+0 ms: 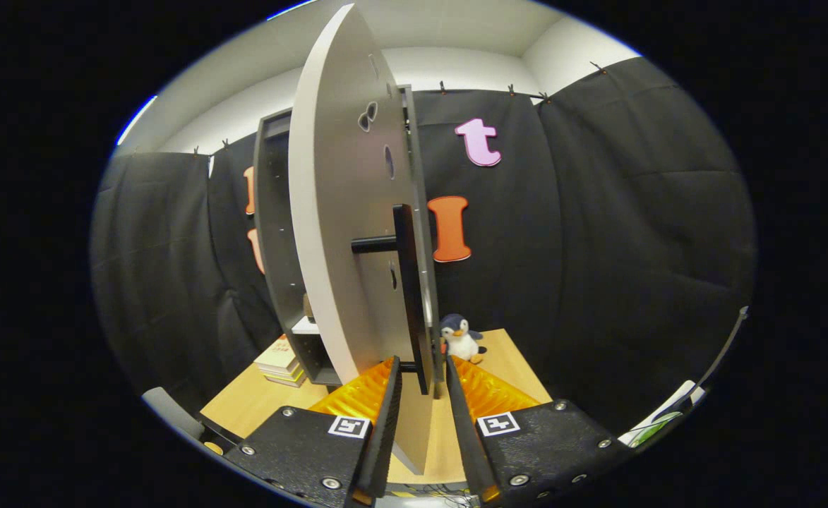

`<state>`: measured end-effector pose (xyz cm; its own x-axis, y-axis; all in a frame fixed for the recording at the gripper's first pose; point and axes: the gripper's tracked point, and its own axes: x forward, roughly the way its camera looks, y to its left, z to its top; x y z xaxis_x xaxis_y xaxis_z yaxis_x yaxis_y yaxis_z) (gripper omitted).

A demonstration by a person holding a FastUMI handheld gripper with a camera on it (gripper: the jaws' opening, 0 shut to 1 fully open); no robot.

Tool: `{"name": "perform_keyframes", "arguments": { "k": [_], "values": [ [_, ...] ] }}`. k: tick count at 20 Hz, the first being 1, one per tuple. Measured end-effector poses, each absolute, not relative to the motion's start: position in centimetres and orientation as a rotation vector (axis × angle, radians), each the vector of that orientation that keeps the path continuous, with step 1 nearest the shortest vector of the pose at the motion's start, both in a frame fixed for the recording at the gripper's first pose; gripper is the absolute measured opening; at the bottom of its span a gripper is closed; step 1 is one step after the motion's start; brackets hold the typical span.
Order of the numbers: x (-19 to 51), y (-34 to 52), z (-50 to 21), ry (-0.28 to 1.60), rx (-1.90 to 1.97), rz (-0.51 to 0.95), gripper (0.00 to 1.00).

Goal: Open the shoe cabinet door, grab the shoes and put them into the shoe cabinet, then close the shoe cabinet door.

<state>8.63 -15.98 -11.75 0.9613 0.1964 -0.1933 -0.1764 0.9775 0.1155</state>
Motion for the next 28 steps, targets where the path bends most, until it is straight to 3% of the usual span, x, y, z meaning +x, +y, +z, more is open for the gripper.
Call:
{"name": "perform_keyframes", "arguments": {
  "k": [7, 19, 28],
  "values": [
    [9.2, -10.3, -11.5, 0.186, 0.06, 0.317, 0.46],
    [12.1, -2.6, -11.8, 0.162, 0.099, 0.521, 0.74],
    [17.3, 5.7, -11.2, 0.14, 0.031, 0.558, 0.83]
  ]
}}
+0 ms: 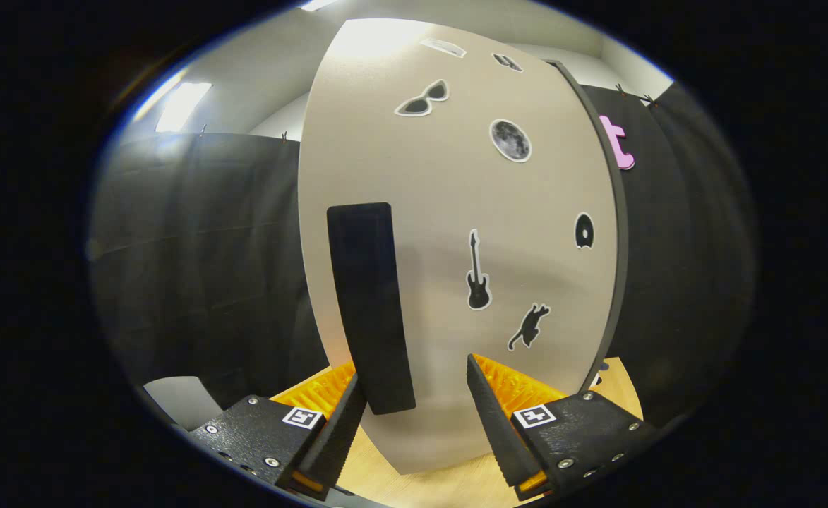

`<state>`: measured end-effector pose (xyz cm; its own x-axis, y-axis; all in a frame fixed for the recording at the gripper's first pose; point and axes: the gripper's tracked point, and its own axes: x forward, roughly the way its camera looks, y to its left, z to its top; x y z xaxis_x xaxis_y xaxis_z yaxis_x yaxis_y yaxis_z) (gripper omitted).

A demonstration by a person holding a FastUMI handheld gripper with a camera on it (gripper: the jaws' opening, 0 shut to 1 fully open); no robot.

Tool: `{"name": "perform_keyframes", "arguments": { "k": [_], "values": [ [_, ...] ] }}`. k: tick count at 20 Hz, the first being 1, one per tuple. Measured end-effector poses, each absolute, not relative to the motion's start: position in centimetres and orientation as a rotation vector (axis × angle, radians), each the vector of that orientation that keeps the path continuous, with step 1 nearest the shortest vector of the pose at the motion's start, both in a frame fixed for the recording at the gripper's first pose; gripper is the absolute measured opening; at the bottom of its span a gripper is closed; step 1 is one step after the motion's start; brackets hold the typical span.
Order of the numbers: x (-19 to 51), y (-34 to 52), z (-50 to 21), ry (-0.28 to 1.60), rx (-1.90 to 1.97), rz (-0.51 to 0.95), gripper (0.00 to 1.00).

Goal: Open the shoe cabinet door, grab the shoes and put them into the shoe cabinet, then close the shoe cabinet door.

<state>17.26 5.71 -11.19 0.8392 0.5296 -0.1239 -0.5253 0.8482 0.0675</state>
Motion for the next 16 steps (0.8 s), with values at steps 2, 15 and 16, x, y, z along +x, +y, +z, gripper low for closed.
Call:
{"name": "perform_keyframes", "arguments": {
  "k": [2, 15, 16],
  "values": [
    [18.1, 7.3, -11.0, 0.139, 0.019, 0.549, 0.84],
    [22.5, 11.5, -11.1, 0.094, -0.004, 0.43, 0.91],
    [22.6, 11.6, -11.2, 0.09, -0.023, 0.413, 0.92]
  ]
}}
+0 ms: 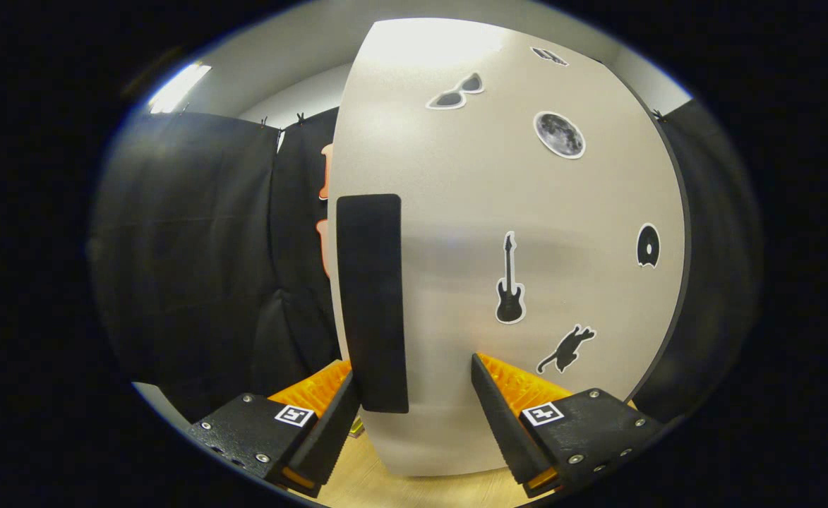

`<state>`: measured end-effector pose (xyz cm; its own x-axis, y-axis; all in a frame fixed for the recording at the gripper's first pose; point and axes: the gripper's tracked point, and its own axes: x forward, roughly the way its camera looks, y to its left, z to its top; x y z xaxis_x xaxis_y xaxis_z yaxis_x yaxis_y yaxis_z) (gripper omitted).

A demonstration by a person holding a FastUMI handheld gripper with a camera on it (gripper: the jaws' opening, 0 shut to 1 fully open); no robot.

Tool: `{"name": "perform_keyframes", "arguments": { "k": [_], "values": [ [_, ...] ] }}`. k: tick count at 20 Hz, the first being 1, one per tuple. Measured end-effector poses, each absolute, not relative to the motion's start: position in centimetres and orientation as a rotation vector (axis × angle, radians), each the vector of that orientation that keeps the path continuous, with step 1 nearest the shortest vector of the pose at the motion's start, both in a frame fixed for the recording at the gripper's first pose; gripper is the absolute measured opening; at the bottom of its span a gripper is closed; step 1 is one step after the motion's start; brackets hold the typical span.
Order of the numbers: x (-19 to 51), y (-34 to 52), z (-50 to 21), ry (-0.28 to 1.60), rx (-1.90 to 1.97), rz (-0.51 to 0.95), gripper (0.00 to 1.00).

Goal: Open the shoe cabinet door, grab the shoes and put them into the shoe cabinet, then close the shoe cabinet door.

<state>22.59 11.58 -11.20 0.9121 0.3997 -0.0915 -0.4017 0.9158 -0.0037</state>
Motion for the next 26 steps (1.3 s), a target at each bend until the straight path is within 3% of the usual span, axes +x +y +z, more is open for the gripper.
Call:
{"name": "perform_keyframes", "arguments": {
  "k": [7, 19, 26],
  "values": [
    [23.3, 11.7, -11.4, 0.086, -0.017, 0.296, 0.93],
    [24.7, 11.8, -11.8, 0.089, 0.007, 0.223, 0.94],
    [20.1, 9.7, -9.9, 0.064, 0.037, 0.208, 0.94]
  ]
}}
